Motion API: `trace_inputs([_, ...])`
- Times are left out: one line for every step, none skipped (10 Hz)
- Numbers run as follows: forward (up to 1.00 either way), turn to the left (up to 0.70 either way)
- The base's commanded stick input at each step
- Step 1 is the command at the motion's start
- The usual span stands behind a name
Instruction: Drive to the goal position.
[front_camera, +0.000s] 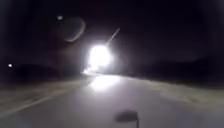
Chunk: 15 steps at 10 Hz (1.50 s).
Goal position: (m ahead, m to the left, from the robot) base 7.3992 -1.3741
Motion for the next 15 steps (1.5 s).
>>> trace_inputs([1.00,0.07])
trace_inputs([1.00,0.07])
trace_inputs([1.00,0.08])
trace_inputs([1.00,0.08])
trace_inputs([1.00,0.06])
trace_inputs([1.00,0.05])
trace_inputs([1.00,0.05])
trace_inputs([1.00,0.05])
trace_inputs([1.00,0.05])
trace_inputs([1.00,0.05])
trace_inputs([1.00,0.05])
trace_inputs([1.00,0.05])
trace_inputs([1.00,0.06])
trace_inputs([1.00,0.10])
trace_inputs([1.00,0.09])
